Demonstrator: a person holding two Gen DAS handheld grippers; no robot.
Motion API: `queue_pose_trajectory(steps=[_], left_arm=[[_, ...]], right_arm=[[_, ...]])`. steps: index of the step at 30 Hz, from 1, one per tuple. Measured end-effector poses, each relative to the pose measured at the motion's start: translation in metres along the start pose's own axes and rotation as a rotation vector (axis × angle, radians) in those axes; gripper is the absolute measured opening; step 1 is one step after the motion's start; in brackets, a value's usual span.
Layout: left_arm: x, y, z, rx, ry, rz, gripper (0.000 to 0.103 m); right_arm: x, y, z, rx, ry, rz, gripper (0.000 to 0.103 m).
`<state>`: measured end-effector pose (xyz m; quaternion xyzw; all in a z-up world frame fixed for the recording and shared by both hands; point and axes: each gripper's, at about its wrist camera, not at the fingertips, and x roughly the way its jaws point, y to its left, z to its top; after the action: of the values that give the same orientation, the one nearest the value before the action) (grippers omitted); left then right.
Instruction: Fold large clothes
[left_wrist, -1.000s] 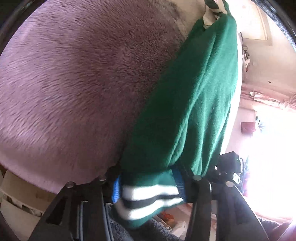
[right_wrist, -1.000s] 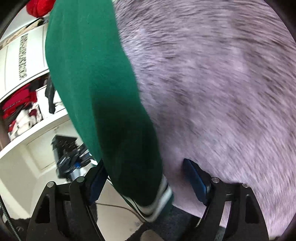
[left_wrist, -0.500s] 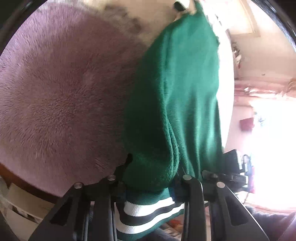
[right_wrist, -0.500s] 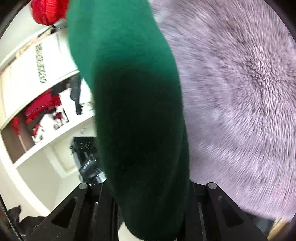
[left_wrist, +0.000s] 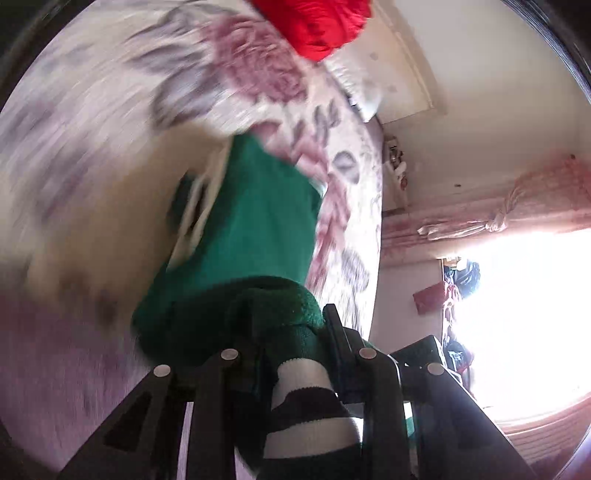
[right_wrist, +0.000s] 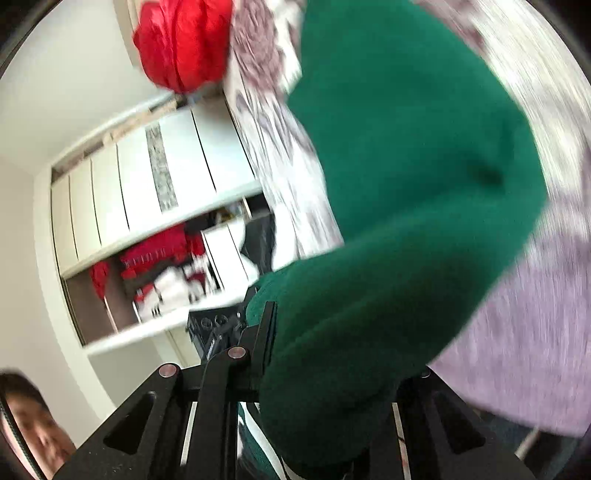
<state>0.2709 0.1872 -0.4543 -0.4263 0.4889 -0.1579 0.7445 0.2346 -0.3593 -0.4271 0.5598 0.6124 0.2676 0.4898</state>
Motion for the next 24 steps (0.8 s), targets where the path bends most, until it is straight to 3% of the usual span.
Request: queue_pose_trajectory(steps=[2, 4, 9, 12, 14, 17, 19, 22, 24], left_arm=[[0.015, 0.000, 0.037, 0.028, 0.001, 0.024, 0.024], [0.042, 0.003, 0.073, 0.038, 0.033, 0.041, 0.024], [0.112, -0.004, 0.160, 0.096, 0.119, 0.093, 0.024], [0.144, 0.009, 0.187, 0.083, 0.210, 0.169, 0.024], [0.159, 0.021, 0.193, 0.062, 0.293, 0.208, 0.024], [0.157, 0.028, 0.193, 0.071, 0.311, 0.188, 0.026], [0.151, 0.031, 0.194, 0.055, 0.308, 0.144, 0.031], [0.144, 0.031, 0.202, 0.015, 0.267, 0.071, 0.050], [0.137, 0.028, 0.208, 0.005, 0.213, 0.056, 0.085]], right_arm=[[-0.010, 0.013, 0.045, 0.015, -0.055, -0.008, 0.019], [-0.010, 0.018, 0.105, 0.052, -0.092, -0.016, 0.019], [-0.022, 0.019, 0.215, 0.113, -0.156, -0.019, 0.019], [0.008, 0.011, 0.250, 0.203, -0.149, -0.056, 0.019], [0.018, -0.002, 0.260, 0.277, -0.130, -0.101, 0.025], [0.032, 0.003, 0.265, 0.300, -0.080, -0.134, 0.039], [0.033, 0.017, 0.268, 0.280, -0.051, -0.087, 0.066], [0.028, 0.036, 0.269, 0.241, -0.032, -0.073, 0.079], [0.025, 0.047, 0.269, 0.215, -0.032, -0.086, 0.081]])
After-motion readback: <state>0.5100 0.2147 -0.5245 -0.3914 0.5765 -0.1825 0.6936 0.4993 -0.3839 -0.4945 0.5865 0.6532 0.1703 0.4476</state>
